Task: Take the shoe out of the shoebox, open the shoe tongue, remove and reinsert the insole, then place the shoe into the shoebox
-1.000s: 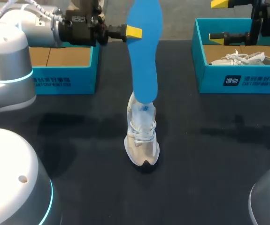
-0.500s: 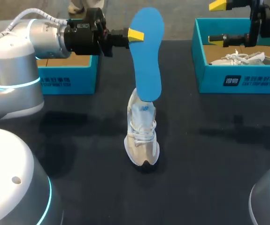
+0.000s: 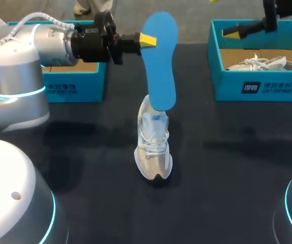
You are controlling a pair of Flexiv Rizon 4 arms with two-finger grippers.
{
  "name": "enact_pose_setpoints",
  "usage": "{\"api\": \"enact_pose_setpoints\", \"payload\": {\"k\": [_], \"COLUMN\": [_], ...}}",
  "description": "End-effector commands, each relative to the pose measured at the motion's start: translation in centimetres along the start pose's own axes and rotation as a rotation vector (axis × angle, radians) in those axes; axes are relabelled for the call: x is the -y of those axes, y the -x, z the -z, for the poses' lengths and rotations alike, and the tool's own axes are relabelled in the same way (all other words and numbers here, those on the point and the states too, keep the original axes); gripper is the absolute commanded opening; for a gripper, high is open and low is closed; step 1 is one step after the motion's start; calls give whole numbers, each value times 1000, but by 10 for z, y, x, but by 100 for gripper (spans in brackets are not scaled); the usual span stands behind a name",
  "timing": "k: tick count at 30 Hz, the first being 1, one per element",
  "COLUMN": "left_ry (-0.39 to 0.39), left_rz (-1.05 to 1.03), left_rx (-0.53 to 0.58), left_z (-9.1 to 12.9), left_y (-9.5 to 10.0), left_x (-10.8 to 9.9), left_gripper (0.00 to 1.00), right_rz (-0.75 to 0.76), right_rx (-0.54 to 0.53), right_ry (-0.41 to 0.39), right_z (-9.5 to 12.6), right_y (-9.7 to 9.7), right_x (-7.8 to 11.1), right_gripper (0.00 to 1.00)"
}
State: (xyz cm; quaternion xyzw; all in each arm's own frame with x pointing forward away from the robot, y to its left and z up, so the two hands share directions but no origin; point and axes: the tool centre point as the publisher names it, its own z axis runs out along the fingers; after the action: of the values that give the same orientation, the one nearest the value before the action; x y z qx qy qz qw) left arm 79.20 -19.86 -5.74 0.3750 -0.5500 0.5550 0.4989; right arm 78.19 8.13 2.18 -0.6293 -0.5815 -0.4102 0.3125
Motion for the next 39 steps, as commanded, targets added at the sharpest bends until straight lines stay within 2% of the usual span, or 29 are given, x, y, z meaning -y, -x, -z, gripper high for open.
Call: {"api": "enact_pose_setpoints", "payload": {"k": [1, 18, 20, 26, 39], "left_ry": [1, -12, -10, -11, -23], "left_rz": [7, 46, 47, 49, 56], "left_rx": [-2, 1, 4, 11, 14], "left_z": [-2, -8, -9, -9, -10], "left_y": [6, 16, 17, 18, 19], "left_x": [1, 14, 17, 24, 29], "left_gripper": [0, 0, 0, 0, 0], "right_rz": [8, 43, 35, 27, 57], "right_rx": [255, 499, 575, 653, 807], "right_ry": [-13, -7, -8, -2, -25], "right_z": [-5, -27, -34, -45, -63], "right_y": [-21, -45, -49, -54, -64], "right_x": [-4, 13, 16, 21, 22], "right_gripper": [100, 100, 100, 100, 100]}}
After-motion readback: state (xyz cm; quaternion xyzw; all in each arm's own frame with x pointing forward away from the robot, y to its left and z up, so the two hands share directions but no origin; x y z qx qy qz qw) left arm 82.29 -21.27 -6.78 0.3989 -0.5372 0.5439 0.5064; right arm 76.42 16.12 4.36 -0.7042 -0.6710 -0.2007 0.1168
